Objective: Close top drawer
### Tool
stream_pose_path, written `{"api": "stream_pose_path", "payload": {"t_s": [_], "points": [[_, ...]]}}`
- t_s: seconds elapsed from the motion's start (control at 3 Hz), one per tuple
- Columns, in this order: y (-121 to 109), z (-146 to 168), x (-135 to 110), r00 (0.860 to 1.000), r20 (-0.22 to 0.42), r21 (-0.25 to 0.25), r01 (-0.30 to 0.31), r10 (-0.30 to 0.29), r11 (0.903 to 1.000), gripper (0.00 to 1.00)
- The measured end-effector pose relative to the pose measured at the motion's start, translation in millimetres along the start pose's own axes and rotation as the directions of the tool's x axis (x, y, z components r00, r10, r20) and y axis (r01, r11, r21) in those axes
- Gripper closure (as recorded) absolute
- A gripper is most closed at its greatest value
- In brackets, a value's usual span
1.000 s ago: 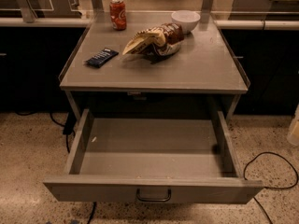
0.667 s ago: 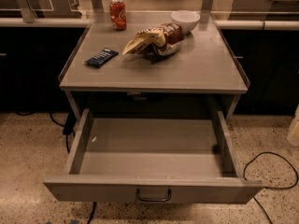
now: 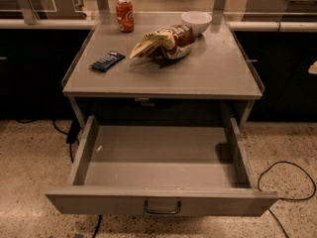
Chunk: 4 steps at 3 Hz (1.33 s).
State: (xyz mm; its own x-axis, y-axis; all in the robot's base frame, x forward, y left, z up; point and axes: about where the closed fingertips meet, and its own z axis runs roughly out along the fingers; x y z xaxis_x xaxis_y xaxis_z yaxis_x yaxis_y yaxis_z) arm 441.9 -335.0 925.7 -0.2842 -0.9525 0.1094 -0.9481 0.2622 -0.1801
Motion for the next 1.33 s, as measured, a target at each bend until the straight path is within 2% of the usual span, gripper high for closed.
{"api": "stream_pose_path", "payload": {"t_s": [0.33, 1.0, 1.33], "points": [[-1, 2, -1, 1.000, 0.018, 0.018, -0.008, 0.008, 0.9998, 0.00], [17, 28, 27, 0.991, 0.118, 0.036, -0.070, 0.066, 0.9969, 0.00], [29, 64, 50, 0.987, 0.145, -0.018, -0.059, 0.061, 0.9981, 0.00]]}}
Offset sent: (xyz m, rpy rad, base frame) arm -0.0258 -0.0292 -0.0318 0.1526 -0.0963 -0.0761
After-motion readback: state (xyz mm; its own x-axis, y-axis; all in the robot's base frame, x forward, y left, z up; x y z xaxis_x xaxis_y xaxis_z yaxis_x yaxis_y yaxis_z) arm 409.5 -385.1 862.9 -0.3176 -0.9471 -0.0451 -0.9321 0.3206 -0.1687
